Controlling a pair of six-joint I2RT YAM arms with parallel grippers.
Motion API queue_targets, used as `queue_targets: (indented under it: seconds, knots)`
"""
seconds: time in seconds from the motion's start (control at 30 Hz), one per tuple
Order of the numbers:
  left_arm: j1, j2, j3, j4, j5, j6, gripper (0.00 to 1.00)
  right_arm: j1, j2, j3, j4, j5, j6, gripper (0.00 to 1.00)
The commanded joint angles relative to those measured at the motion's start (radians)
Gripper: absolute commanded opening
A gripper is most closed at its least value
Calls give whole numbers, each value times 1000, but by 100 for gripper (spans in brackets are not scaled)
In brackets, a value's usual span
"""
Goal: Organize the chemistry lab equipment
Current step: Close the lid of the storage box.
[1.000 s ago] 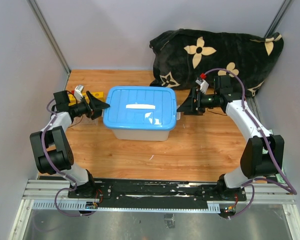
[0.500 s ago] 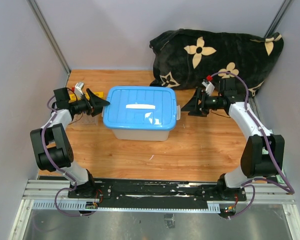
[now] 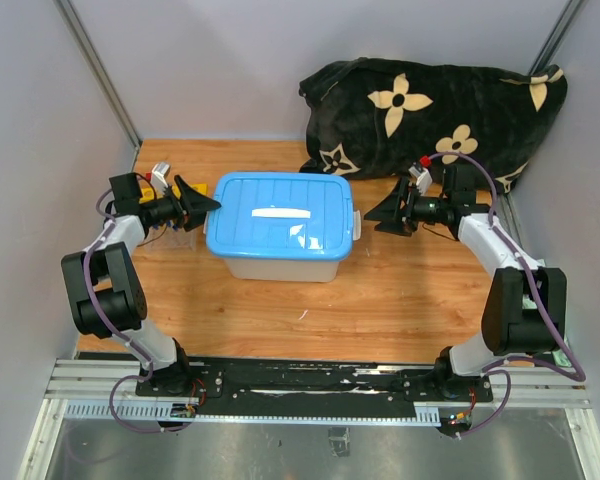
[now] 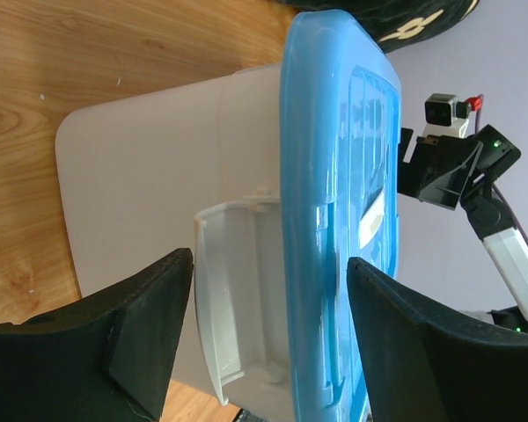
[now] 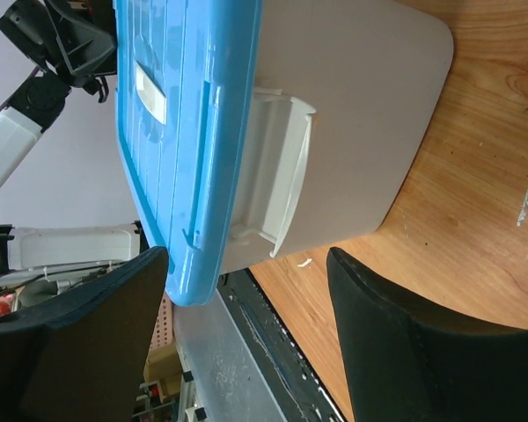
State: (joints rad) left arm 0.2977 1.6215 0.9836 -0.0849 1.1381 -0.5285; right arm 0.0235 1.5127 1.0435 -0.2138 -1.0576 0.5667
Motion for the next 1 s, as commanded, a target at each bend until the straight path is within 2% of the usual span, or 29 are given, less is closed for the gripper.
queue_targets:
  seconds: [0.0,0.17,0.97]
  knots:
    - [-8,16,30,-3,10,3,74,-10,6,-36,102,-50,50,74]
    - [-14,26,44,-10,11,3,74,13,40,-44,188,-66,88,74]
    - [-54,43,87,-24,4,-1,72,113,139,-17,366,-61,208,75]
